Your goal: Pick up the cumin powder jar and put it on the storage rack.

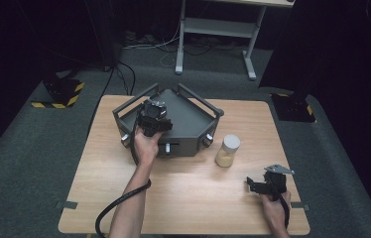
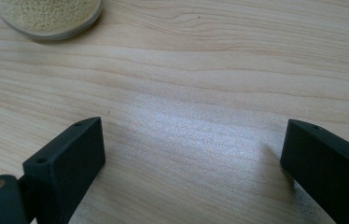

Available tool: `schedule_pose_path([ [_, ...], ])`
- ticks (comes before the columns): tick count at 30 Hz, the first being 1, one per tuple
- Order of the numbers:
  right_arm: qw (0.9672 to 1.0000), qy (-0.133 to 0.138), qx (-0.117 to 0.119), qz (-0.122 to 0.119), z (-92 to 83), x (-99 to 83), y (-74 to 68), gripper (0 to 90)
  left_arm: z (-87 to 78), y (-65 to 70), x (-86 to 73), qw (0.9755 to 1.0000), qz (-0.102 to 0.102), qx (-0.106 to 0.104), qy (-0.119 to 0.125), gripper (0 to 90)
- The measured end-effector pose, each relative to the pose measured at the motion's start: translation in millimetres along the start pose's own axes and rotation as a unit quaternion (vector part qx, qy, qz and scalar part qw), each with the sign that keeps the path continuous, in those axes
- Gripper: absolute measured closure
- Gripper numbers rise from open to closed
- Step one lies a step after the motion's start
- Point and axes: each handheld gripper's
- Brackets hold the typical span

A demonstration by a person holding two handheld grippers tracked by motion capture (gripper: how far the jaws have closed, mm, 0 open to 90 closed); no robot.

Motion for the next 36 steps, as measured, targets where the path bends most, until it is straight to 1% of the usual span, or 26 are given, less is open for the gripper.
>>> schedule_pose_path([
  [1,1.0,0.0,0.0,0.0,0.0,0.1,0.0,5.7,0.0,-0.1,0.1,1.0,-0.001,0.0,0.0,30.8],
  [2,1.0,0.0,0.0,0.0,0.1,-0.1,0.0,5.7,0.1,-1.3,-0.5,1.0,-0.008,-0.004,0.002,30.5],
  [3,1.0,0.0,0.0,0.0,0.1,-0.1,0.0,5.7,0.1,-1.3,-0.5,1.0,-0.008,-0.004,0.002,26.9],
  [4,1.0,0.0,0.0,0.0,0.0,0.0,0.0,5.7,-1.0,-5.4,-2.6,0.9997,-0.017,-0.018,0.008,24.0],
  [5,1.0,0.0,0.0,0.0,0.0,0.0,0.0,5.7,-1.7,-5.7,-3.7,0.9996,-0.018,-0.02,0.01,20.4],
  [9,1.0,0.0,0.0,0.0,0.0,0.0,-0.1,5.7,-6.0,-3.8,-6.4,0.9997,-0.008,-0.019,0.013,10.0],
  [12,1.0,0.0,0.0,0.0,0.0,0.0,-0.1,5.8,-10.6,-2.5,-9.4,0.9997,-0.005,-0.015,0.018,6.3],
  [14,1.0,0.0,0.0,0.0,0.0,0.0,-0.2,5.8,-13.7,-3.2,-11.0,0.9996,-0.007,-0.017,0.02,4.8],
  [17,1.0,0.0,0.0,0.0,-0.1,0.0,-0.3,5.8,-20.1,-3.0,-15.3,0.9995,-0.004,-0.02,0.026,3.1],
  [20,1.0,0.0,-0.001,0.0,-0.2,0.0,-0.5,5.8,-28.1,-3.7,-21.1,0.9992,0.003,-0.028,0.03,2.0],
  [22,1.0,0.0,-0.001,0.0,-0.2,0.0,-0.5,5.8,-34.4,-3.0,-26.6,0.999,0.006,-0.029,0.034,1.4],
  [23,1.0,0.0,-0.001,0.0,-0.2,0.0,-0.5,5.8,-34.4,-3.0,-26.6,0.999,0.006,-0.029,0.034,1.1],
  [24,1.0,0.0,-0.001,0.0,-0.1,-0.1,-0.4,5.8,-39.5,-4.0,-30.8,0.9988,0.009,-0.029,0.038,0.9],
  [26,1.0,0.0,-0.001,0.0,-0.1,-0.1,-0.5,5.8,-45.1,-5.3,-35.1,0.9986,0.007,-0.03,0.042,0.8],
  [27,1.0,0.0,-0.001,0.0,-0.1,-0.1,-0.5,5.8,-45.1,-5.3,-35.1,0.9986,0.007,-0.03,0.042,0.7],
  [28,1.0,0.0,-0.001,0.0,-0.1,-0.1,-0.5,5.8,-51.9,-6.0,-40.6,0.9984,0.01,-0.03,0.046,0.7],
  [30,1.0,0.0,-0.001,0.0,-0.1,-0.1,-0.5,5.8,-53.9,-6.0,-42.2,0.9984,0.011,-0.03,0.047,0.6],
  [31,1.0,0.0,-0.001,0.0,-0.2,0.0,-0.6,5.8,-59.5,-6.3,-48.2,0.9981,0.014,-0.033,0.05,0.5],
  [32,1.0,0.0,-0.001,0.0,-0.2,0.0,-0.6,5.8,-59.5,-6.3,-48.2,0.9981,0.014,-0.033,0.05,0.5],
  [33,1.0,0.0,-0.001,0.0,-0.1,-0.1,-0.6,5.8,-63.4,-6.0,-53.8,0.9978,0.018,-0.036,0.052,0.5],
  [34,1.0,0.0,-0.001,0.0,-0.1,-0.1,-0.6,5.8,-63.4,-6.0,-53.8,0.9978,0.018,-0.036,0.052,0.5],
  [35,1.0,0.0,-0.001,0.0,-0.1,-0.1,-0.6,5.8,-66.7,-4.4,-61.2,0.9976,0.021,-0.039,0.054,0.5],
  [36,1.0,0.0,-0.001,0.0,-0.1,-0.1,-0.6,5.8,-66.7,-4.4,-61.2,0.9976,0.021,-0.039,0.054,0.5],
])
Point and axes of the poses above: each handheld gripper's, and its own axes: z roughly forward along the jaws, x roughly out of its top, y roughly to its right, and after that the axes turned 8 degrees about -x, right-handed
